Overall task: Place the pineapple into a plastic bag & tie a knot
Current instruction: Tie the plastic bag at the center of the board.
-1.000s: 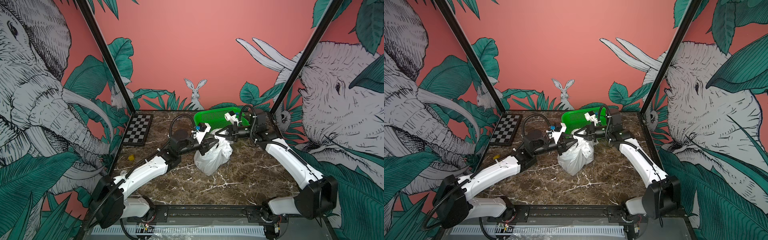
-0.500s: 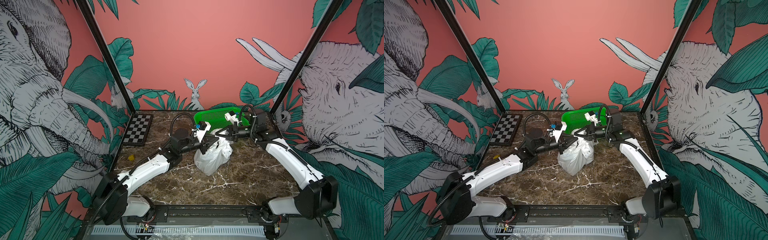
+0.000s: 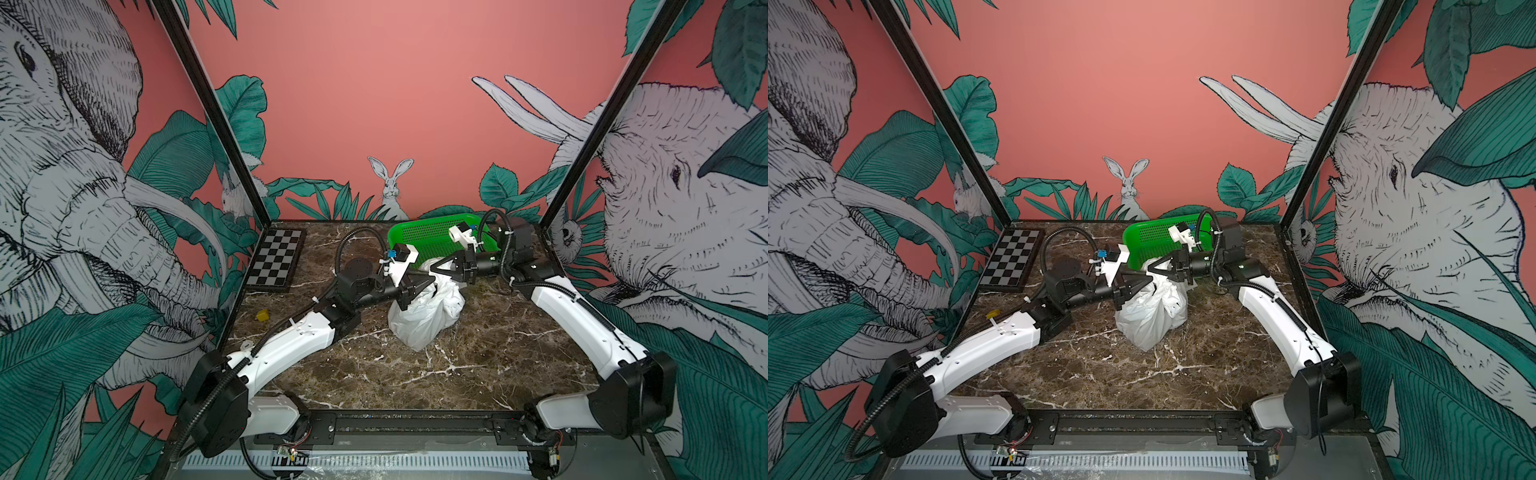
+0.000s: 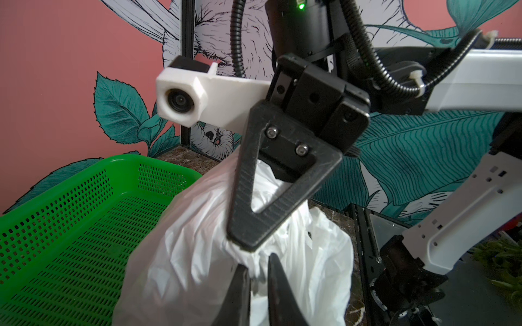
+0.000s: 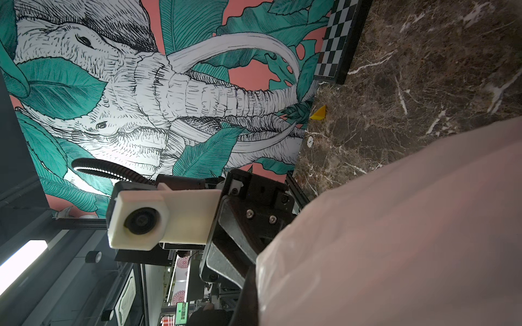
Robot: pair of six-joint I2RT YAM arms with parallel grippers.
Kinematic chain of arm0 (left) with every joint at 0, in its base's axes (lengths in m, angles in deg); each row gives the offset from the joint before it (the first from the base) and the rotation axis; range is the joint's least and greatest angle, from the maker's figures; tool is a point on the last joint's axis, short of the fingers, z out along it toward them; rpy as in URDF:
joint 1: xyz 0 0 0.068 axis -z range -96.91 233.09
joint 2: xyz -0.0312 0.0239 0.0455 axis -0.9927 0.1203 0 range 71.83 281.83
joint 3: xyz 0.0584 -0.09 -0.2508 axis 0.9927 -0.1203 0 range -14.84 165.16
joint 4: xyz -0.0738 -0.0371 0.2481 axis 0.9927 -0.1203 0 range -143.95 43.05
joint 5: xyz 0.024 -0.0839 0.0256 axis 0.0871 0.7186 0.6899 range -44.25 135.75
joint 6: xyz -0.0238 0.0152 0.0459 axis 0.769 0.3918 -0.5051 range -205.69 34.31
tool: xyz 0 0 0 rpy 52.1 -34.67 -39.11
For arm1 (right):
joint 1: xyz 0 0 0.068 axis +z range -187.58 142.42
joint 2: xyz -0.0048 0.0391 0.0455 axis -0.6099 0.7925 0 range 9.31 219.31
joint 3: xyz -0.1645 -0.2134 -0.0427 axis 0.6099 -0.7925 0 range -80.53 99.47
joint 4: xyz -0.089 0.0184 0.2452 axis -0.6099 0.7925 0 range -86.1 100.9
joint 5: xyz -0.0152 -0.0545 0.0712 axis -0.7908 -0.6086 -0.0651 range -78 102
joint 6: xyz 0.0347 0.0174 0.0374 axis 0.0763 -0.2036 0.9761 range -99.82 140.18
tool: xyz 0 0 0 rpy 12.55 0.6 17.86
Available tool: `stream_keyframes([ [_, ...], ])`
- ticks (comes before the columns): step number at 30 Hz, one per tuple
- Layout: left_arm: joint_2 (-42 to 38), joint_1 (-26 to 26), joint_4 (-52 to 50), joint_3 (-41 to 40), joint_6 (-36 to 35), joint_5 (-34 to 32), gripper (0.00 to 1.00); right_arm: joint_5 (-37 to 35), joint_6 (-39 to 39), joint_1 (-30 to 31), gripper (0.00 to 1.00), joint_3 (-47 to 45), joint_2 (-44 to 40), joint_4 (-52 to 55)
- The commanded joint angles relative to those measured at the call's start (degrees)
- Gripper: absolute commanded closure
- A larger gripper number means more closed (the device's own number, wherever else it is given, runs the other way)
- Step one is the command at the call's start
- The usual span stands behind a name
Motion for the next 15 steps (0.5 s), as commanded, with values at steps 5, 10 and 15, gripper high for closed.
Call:
stream_keyframes([
  [5,-0.82,-0.46,-0.18,0.56,-0.61,0.8,0.89,2.54,-1.61,0.03,1.0,3.29,-1.49,-3.37],
  [10,0.99,-0.47,0.06,1.63,-0.45,1.79,0.93,2.95,-1.17,0.07,1.0,3.32,-1.5,-3.92],
  [15,2.1,-0.41,1.46,2.34,0.55,2.02,0.87,2.64,-0.84,0.39,1.0,2.89,-1.56,-4.44],
])
